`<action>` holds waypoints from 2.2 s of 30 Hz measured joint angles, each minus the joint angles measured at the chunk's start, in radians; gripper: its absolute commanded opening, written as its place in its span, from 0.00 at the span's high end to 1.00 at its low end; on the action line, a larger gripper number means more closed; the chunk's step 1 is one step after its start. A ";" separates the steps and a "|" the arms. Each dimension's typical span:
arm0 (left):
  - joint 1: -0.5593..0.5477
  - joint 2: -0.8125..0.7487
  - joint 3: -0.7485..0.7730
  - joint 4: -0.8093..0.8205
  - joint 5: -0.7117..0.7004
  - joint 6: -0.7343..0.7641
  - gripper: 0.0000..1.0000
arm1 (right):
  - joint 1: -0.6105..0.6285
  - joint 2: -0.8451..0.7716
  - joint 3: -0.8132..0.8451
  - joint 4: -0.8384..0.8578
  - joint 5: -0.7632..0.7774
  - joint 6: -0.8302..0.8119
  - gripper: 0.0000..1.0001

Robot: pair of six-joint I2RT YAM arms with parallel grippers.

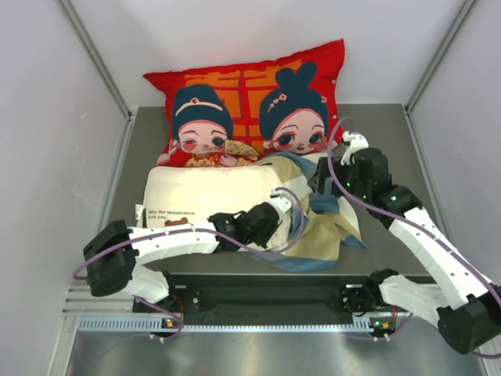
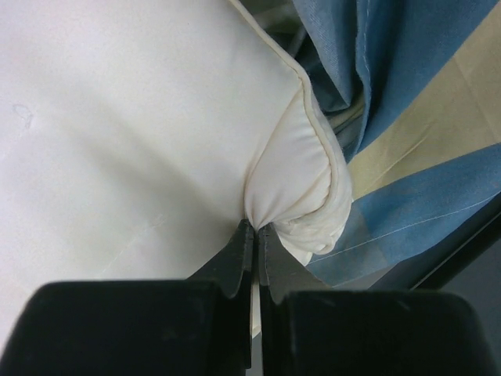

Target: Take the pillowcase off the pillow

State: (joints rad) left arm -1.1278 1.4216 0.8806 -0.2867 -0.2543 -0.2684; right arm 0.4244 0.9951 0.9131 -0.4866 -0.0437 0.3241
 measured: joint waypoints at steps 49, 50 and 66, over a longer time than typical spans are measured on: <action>0.201 -0.291 -0.090 -0.086 0.031 -0.104 1.00 | -0.200 0.477 -0.064 0.232 0.117 0.048 1.00; 0.215 -0.312 -0.090 -0.098 0.031 -0.104 1.00 | -0.227 0.466 -0.064 0.232 0.109 0.043 1.00; 0.370 -0.543 -0.012 -0.319 -0.106 -0.090 1.00 | -0.653 0.306 -0.072 0.085 0.105 -0.043 1.00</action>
State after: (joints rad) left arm -0.7578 0.8783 0.8688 -0.6060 -0.3607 -0.3580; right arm -0.2283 1.3006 0.8410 -0.4011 0.0616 0.2810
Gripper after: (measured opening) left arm 0.024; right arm 0.007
